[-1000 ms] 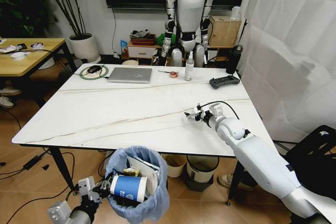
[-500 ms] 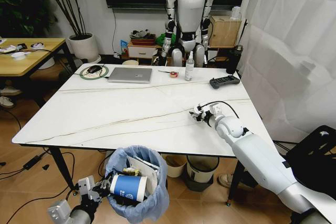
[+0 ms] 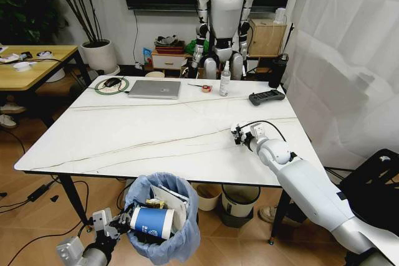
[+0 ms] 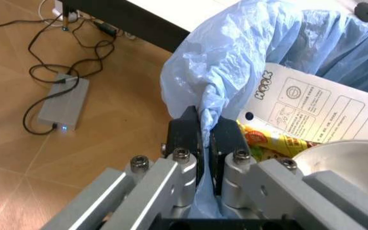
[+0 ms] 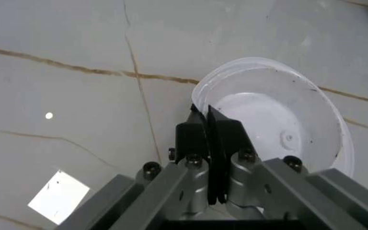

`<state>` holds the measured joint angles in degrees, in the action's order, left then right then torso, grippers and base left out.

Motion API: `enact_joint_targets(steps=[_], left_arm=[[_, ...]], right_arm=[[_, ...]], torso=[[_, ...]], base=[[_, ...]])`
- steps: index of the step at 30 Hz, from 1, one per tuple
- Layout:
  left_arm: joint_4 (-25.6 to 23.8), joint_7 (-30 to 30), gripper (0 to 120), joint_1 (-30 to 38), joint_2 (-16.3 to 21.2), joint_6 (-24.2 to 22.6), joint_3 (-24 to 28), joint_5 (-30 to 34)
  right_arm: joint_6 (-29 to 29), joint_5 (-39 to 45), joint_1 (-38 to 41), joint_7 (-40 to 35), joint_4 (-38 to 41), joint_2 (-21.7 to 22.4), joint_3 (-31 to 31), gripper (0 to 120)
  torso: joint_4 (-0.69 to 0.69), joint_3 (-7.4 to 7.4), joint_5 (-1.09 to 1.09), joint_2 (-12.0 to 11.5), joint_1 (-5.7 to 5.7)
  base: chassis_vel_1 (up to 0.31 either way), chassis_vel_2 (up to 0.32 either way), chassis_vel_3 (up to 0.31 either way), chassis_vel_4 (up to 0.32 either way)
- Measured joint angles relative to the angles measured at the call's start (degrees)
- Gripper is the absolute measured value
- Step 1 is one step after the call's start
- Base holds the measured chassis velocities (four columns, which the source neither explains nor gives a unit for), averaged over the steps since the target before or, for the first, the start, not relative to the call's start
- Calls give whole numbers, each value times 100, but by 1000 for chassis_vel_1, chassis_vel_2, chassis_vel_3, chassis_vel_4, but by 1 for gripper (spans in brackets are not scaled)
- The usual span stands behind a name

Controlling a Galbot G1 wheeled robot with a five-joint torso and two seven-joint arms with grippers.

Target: Pick up the trash bin and place the trash from the table into it.

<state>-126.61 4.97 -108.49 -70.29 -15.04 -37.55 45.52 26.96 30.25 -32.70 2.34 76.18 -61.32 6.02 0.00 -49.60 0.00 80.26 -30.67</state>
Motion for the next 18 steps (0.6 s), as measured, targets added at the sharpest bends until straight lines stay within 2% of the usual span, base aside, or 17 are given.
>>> enact_joint_targets(steps=[6,10,13,14,18], left_arm=[[29,2,0,18,5,-1,18,1],[60,3,0,33,8,-4,33,1],[74,2,0,52,6,-7,34,1],[74,2,0,52,6,-7,34,1],[76,5,0,63,-18,-11,3,7]], right_arm=[[-409,382,-147,108,410,94,-142,0],[-1072,1172,-414,452,1213,367,-73,0],[-1602,1924,-610,755,2070,546,330,0],[-1602,1924,-610,755,2070,546,330,0],[-2147,2281,-743,1050,2920,562,1186,0]], torso=[[0,0,0,0,0],[-1,-1,0,0,-1],[-2,0,-1,1,0],[-2,0,-1,1,0],[1,0,-1,1,0]], base=[[0,0,0,0],[0,0,0,0],[0,0,0,0],[0,0,0,0],[0,0,0,0]])
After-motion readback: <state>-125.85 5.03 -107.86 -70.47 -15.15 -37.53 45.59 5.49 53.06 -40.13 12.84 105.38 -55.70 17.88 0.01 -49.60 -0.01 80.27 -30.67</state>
